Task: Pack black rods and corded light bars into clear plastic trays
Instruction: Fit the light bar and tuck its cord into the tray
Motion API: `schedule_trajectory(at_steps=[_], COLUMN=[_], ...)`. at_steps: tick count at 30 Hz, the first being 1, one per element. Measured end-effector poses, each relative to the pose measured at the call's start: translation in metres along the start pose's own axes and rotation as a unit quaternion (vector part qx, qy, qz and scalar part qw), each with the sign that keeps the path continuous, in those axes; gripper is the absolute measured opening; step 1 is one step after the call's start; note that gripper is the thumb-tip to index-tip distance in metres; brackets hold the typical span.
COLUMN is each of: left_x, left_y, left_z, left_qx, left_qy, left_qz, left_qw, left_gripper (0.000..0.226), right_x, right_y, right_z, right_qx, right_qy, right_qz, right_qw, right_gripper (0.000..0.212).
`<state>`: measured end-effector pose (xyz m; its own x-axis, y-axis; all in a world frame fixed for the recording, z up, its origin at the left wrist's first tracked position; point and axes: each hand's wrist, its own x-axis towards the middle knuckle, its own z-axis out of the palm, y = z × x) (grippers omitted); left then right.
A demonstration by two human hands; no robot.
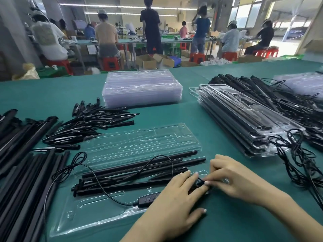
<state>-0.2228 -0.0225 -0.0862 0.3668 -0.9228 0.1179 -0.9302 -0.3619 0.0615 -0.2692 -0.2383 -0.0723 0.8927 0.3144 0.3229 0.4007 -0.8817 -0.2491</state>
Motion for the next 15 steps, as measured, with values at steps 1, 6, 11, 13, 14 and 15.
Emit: schedule_trajectory(at_steps=[1, 6, 11, 13, 14, 15], left_x=[0.0, -0.009, -0.022, -0.025, -0.026, -0.026], left_y=[-0.005, -0.039, -0.06, -0.061, -0.062, -0.063], left_z=[-0.001, -0.013, -0.002, 0.002, 0.003, 0.002], left_qx=[-0.062, -0.056, -0.005, -0.021, -0.029, -0.035], left_qy=[0.02, 0.086, -0.056, -0.055, -0.048, -0.046], left_qz=[0.006, -0.087, -0.195, -0.196, -0.193, -0.187], left_qw=[0.998, 0.991, 0.979, 0.979, 0.98, 0.981], left_gripper=[0.048, 0.067, 0.089, 0.086, 0.084, 0.082], right_x=[0.0, 0.0, 0.0, 0.001, 0.003, 0.005], right_y=[-0.002, -0.005, -0.002, 0.0, 0.002, 0.003], right_z=[-0.001, -0.004, 0.008, 0.016, 0.02, 0.023], right_qx=[-0.027, -0.091, -0.049, -0.003, 0.024, 0.041], right_qy=[-0.005, -0.016, 0.026, 0.078, 0.105, 0.126], right_qz=[-0.019, -0.072, -0.059, -0.041, -0.031, -0.025], right_qw=[0.999, 0.993, 0.997, 0.996, 0.994, 0.991], right_gripper=[0.011, 0.021, 0.049, 0.054, 0.055, 0.055])
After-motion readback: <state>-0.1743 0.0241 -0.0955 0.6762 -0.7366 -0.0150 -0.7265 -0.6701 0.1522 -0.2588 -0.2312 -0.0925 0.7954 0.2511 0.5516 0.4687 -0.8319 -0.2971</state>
